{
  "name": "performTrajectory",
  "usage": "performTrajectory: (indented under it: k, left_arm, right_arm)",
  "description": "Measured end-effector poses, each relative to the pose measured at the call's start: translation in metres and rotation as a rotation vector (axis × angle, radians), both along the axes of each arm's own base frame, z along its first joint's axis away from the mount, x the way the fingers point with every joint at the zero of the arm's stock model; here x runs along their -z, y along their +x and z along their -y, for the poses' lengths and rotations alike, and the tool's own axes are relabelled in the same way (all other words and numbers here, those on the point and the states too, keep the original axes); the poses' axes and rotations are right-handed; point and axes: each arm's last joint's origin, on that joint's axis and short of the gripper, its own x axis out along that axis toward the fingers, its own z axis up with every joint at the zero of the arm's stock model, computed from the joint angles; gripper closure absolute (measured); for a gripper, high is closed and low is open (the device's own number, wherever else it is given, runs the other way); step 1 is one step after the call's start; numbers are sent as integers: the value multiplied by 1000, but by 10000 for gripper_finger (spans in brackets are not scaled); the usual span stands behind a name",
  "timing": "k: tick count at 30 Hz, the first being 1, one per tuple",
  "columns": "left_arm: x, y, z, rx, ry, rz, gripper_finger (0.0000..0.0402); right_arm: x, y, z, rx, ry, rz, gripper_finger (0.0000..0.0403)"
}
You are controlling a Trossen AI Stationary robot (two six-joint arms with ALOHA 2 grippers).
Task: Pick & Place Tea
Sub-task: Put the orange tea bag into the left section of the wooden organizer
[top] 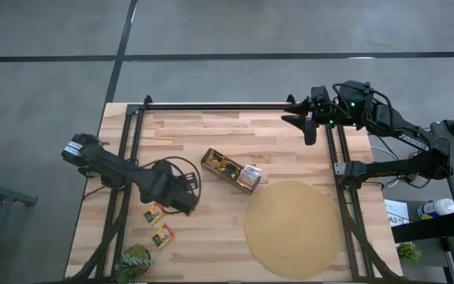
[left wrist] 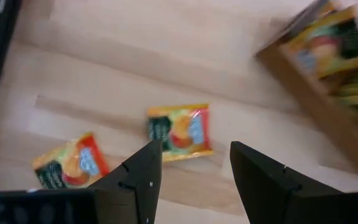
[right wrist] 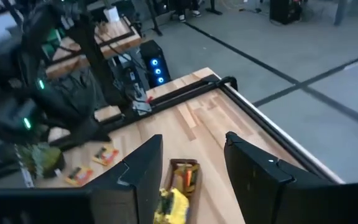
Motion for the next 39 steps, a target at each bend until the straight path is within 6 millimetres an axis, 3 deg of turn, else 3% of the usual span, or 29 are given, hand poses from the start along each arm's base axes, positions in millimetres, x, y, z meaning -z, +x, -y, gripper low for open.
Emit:
performTrajectory:
  k: [7,16,22,30,39]
  left_arm:
    - [52,10,5,-141,-223,-133,218]
    - [100,35,5,-168,-290,-18,218]
    - [101,33,2,-181,-289,-44,218]
    - [89,12,-5,-203,-258,-174,218]
    - [111,7,-6,-185,-290,-111,218]
  right_arm:
    - [-17,-5,-2,8,3,46,234]
    - [-39,-13,-4,23,-77,99,234]
    - [-45,-16,-5,17,-109,112,234]
    - [-43,-9,-3,16,-89,98,234]
    - [-37,3,2,20,-56,68,234]
